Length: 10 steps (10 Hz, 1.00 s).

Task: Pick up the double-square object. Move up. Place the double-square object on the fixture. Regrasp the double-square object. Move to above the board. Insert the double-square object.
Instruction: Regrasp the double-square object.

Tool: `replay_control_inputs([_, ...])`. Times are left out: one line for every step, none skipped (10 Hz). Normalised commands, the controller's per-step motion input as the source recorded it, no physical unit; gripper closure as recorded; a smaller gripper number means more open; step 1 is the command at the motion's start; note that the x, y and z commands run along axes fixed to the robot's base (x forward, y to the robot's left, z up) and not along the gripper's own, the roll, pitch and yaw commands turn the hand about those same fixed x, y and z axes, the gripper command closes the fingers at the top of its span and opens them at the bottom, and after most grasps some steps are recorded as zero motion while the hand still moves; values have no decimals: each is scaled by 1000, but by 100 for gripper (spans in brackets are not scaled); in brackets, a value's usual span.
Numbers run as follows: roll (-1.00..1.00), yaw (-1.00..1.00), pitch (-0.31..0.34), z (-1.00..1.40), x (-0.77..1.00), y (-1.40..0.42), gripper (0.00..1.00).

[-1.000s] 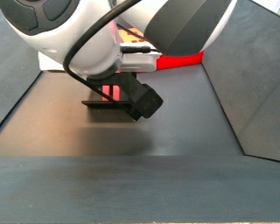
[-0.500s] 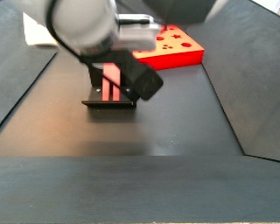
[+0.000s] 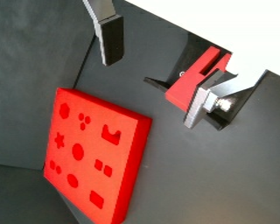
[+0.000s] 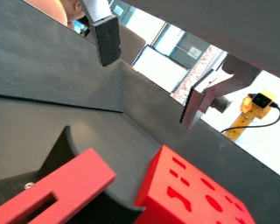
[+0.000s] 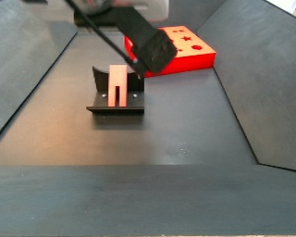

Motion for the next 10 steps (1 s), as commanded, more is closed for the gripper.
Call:
replay_control_inputs([1000,33,40,635,-97,-782,0])
replay_control_inputs([1000,31,28,473,-114,-628,0])
replay_control_inputs([1000,31,22,351,-122,-530,0])
replay_control_inputs([1000,31,15,74,-81,-277,0])
replay_control_inputs([1000,30,15,32,-60,-163,0])
replay_control_inputs([1000,31,15,32,-38,-33,0])
replay_control_inputs([1000,31,14,19,-33,-36,0])
replay_control_inputs([1000,31,8,15,-43,-39,0])
replay_control_inputs([1000,32,5,15,-47,-33,0])
replay_control_inputs([1000,32,-2,8,-53,-28,0])
